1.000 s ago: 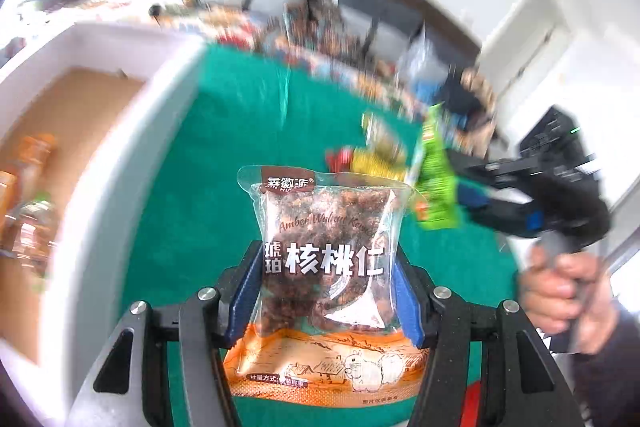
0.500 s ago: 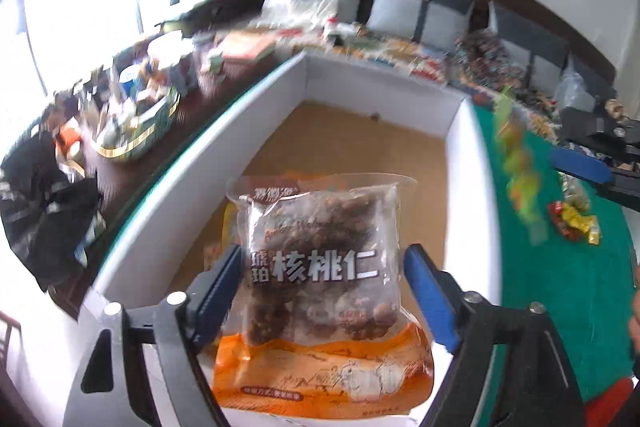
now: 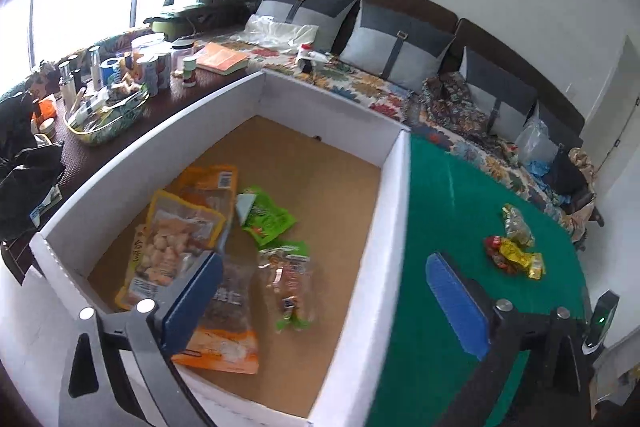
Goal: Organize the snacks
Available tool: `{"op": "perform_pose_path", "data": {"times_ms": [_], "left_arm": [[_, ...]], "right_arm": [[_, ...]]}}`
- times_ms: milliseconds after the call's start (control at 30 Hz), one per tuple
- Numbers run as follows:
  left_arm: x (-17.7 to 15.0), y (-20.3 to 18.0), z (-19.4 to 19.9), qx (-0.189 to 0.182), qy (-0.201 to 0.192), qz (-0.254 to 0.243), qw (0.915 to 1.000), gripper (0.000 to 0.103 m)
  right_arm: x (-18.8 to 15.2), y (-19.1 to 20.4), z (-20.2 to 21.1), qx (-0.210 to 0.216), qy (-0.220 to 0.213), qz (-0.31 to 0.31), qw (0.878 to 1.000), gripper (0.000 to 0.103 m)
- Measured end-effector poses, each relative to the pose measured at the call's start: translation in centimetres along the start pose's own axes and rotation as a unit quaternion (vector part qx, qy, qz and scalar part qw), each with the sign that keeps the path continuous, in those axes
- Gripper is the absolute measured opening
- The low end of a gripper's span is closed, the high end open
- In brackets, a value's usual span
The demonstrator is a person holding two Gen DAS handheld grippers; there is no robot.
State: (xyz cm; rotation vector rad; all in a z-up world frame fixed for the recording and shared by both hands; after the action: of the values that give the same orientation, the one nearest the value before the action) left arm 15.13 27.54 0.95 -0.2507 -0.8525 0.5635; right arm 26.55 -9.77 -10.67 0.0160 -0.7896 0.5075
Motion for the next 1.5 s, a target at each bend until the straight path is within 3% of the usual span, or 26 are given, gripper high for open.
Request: {"op": "perform_pose_path", "data": {"times_ms": [100,233,367,500,667,833,967,1500], "left_arm": [[-1.3,-4.8,0.0,-0.034,-0.001,-0.015,0.9993,0.103],[-4.4,-11.8,-2.7,-0.076,0.045,-0.051,0.9948,0.103],[-9.2,-17.8,-6.9,-0.079,0.093,-0.125,0.9846,0.103],[-14.5,-21.3,-12.8,-0.037,0.127,-0.197,0.9715,0.103],[-18.5,-23.6,-18.8,0.001,0.149,-0.242,0.9587,0.103],[-20.3,-25.4,-22.7,0.032,0.152,-0.255,0.9545,0.103],[-20.2,-25.9,-24.0,0.013,0.135,-0.234,0.9628,0.103],[-19.6,-26.3,-25.0,0.009,0.136,-0.234,0.9626,0.103]], "right_arm": [[-5.9,-6.3,-0.4,-0.075,0.039,-0.007,0.996,0.071],[-10.2,-12.6,-0.1,-0.133,0.062,-0.037,0.988,0.071],[-11.8,-17.0,-0.8,-0.162,0.082,-0.075,0.981,0.071],[-12.5,-18.8,-1.0,-0.16,0.082,-0.111,0.977,0.071],[-13.1,-19.3,-0.6,-0.15,0.081,-0.132,0.976,0.076],[-13.9,-19.9,-0.2,-0.132,0.083,-0.17,0.973,0.085],[-14.1,-19.9,-0.1,-0.129,0.083,-0.178,0.972,0.087],[-14.2,-20.0,0.0,-0.129,0.085,-0.183,0.971,0.091]]}}
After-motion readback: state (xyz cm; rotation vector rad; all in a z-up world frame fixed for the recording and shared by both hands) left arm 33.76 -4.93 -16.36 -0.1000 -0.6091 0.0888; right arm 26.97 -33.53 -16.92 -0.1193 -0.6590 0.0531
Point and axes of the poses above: each gripper's, at about its wrist camera, not at the fingertips, and z roughly against the way its jaws point, y to its left, x to its top, the point moved 2 cm from there along -z, roughly the way its jaws point, and after that the axes turned 11 degrees about z, right-handed, at the moved point
